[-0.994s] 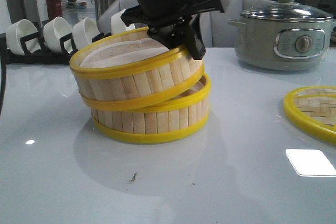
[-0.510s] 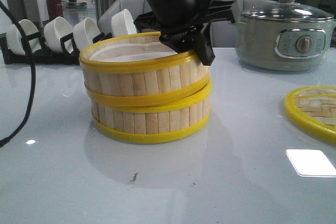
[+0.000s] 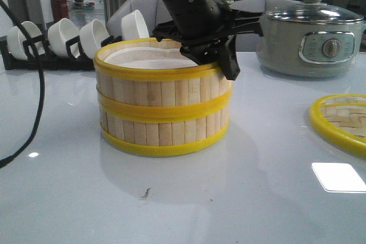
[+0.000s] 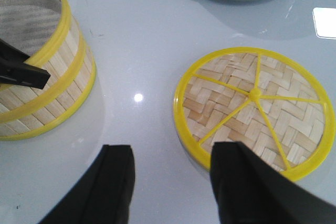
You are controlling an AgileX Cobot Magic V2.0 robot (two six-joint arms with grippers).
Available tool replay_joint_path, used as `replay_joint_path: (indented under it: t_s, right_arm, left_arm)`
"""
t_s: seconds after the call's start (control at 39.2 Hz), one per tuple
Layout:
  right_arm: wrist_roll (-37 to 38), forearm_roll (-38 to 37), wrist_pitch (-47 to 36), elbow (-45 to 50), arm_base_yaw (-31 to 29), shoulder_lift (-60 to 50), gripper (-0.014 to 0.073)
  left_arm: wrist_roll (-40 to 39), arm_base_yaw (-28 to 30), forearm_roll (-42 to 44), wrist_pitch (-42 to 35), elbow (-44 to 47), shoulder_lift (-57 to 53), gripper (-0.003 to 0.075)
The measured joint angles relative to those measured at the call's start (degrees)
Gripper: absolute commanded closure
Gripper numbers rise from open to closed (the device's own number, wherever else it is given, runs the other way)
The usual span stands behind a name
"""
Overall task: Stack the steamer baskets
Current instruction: 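Lower the held basket onto the centre basket and open left gripper, then raise the left gripper away from the stacked baskets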
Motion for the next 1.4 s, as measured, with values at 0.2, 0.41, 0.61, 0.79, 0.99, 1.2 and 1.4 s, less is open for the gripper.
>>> replay_joint_path:
  t_s: [0.2, 0.41, 0.61, 0.79, 0.99, 1.2, 1.4]
  right_arm:
    - [0.00, 0.00, 0.00, 0.00, 0.00, 0.00, 0.0147]
    - [0.00, 0.00, 0.00, 0.00, 0.00, 0.00, 0.0147]
    - [0.00, 0.00, 0.00, 0.00, 0.00, 0.00, 0.0147]
    - [0.00, 0.00, 0.00, 0.00, 0.00, 0.00, 0.0147]
    - [0.00, 0.00, 0.00, 0.00, 0.00, 0.00, 0.0147]
    - [0.00, 0.00, 0.00, 0.00, 0.00, 0.00, 0.0147]
    - [0.00, 0.00, 0.00, 0.00, 0.00, 0.00, 0.0147]
  left_arm:
    - [0.00, 0.00, 0.00, 0.00, 0.00, 0.00, 0.0549]
    - [0.00, -0.34, 0.00, 0.11, 0.00, 0.00, 0.0336]
    - [0.00, -0.68, -0.37, 0.21, -0.04, -0.51, 0.0302]
    - [0.00, -0.68, 0.48, 0.33, -0.13, -2.21, 0.0302]
    - [0.00, -0.68, 2.49, 0.43, -0.40, -5.05, 0.0302]
    - [-0.11, 0.87, 3.02, 0.77, -0.40, -8.08, 0.0359]
    - [-0.24, 5.69, 3.48, 1.13, -0.40, -12.73, 0.0607]
